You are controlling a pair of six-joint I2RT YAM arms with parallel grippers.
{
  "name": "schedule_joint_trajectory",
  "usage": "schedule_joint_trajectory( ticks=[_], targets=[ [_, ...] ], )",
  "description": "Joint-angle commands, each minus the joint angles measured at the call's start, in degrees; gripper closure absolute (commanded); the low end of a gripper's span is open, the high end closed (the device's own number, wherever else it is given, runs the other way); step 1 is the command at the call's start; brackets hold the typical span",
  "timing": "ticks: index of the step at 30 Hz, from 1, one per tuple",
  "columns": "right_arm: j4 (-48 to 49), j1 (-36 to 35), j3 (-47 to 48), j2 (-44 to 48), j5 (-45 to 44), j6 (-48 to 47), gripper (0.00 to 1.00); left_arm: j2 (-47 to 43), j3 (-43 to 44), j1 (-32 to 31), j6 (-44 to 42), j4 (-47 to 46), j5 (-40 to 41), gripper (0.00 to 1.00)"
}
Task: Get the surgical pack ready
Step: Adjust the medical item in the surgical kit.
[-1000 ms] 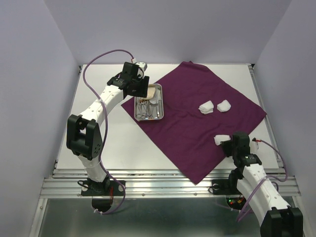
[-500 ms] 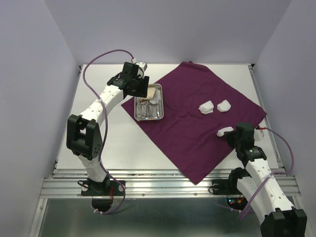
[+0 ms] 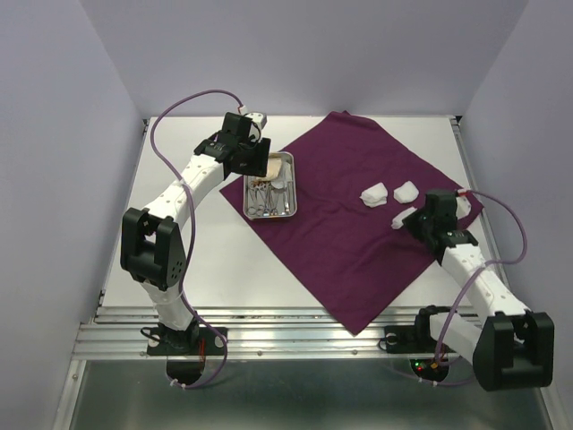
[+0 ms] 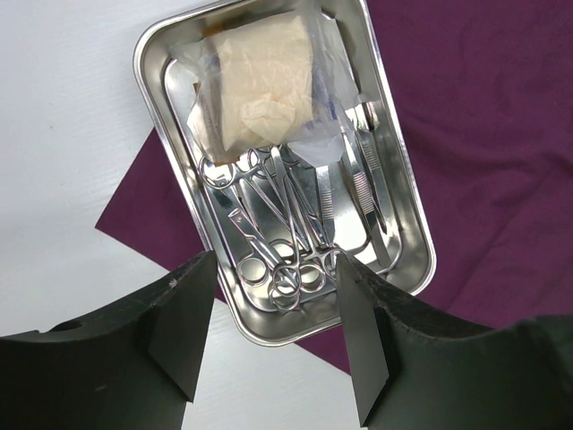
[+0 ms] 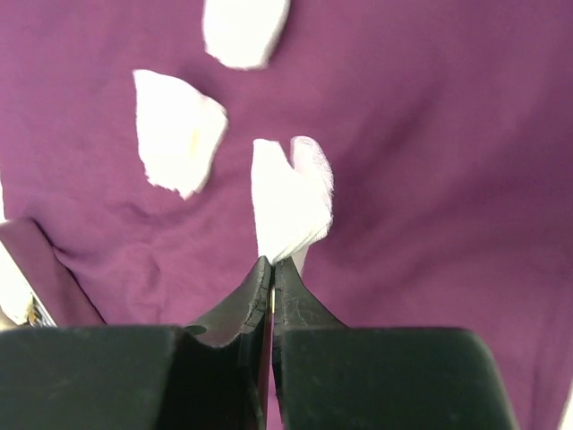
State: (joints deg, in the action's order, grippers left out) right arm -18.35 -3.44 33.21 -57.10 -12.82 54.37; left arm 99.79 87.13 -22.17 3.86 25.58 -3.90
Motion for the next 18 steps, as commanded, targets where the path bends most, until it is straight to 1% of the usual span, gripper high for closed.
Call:
schedule_joint_trajectory(
  ticks=[1,5,9,13,17,18],
  targets=[
    [9.55,3.35,6.32,-5.28,4.63,-8.31,0.99,-0.56,1.46,-0.41,-0.78,-0.62,0.65,0.34],
    [16.48,7.21,10.45,-15.03,9.91,-10.68,0.99,-0.65,1.81,-0.41,-0.96,-0.27,1.79,0.34],
    [21.51,9.07,14.76,-22.24,14.03,-11.56,0.99,-0.38,2.25,-0.41,-1.05,0.17,2.41,0.34],
    [23.88,9.59,18.73,-28.13,15.81,-12.36,0.99,0.05,2.78,-0.41,-1.05,0.61,2.76,0.34],
    [28.01,10.91,19.09,-31.57,16.86,-11.74,0.99,0.67,3.13,-0.41,-1.05,0.78,3.02,0.34],
    [28.8,12.22,18.91,-32.28,17.3,-11.22,0.99,0.76,3.3,-0.41,-1.05,0.78,3.02,0.34]
  ],
)
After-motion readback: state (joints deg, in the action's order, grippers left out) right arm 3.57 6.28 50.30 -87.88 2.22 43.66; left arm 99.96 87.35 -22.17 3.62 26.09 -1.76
